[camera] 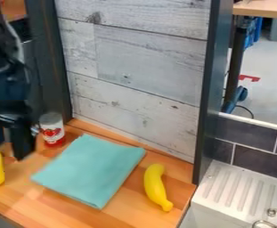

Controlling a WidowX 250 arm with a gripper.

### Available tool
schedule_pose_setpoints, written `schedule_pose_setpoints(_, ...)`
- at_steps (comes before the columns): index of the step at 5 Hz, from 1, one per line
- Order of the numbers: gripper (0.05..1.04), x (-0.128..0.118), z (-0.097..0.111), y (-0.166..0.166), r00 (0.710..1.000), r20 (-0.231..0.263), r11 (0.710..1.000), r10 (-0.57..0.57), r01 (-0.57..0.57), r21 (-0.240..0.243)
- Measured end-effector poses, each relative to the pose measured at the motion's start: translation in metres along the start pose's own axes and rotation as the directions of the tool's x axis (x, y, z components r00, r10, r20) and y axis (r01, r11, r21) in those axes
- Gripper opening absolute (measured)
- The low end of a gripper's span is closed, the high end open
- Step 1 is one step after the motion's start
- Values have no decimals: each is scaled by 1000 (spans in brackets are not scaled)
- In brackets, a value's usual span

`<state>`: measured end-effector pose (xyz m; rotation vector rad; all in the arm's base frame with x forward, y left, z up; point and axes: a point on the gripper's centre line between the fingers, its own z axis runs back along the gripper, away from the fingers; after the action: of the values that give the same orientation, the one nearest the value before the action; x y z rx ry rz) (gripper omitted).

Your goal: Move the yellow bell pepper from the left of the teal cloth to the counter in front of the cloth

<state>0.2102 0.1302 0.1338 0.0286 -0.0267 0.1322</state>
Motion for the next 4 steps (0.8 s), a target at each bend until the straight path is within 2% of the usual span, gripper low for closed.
schedule_pose_setpoints(1, 999, 8, 3, 31, 1000, 3, 1000, -1, 1, 20)
schedule_pose_setpoints(2, 999, 17, -8, 65, 999, -37, 998, -7, 9, 60)
schedule_pose_setpoints(3, 999, 19, -14, 94, 999, -42, 998, -21, 23, 63)
schedule_pose_setpoints(4, 999, 21, -27, 113, 997, -73, 998, -15, 20, 62)
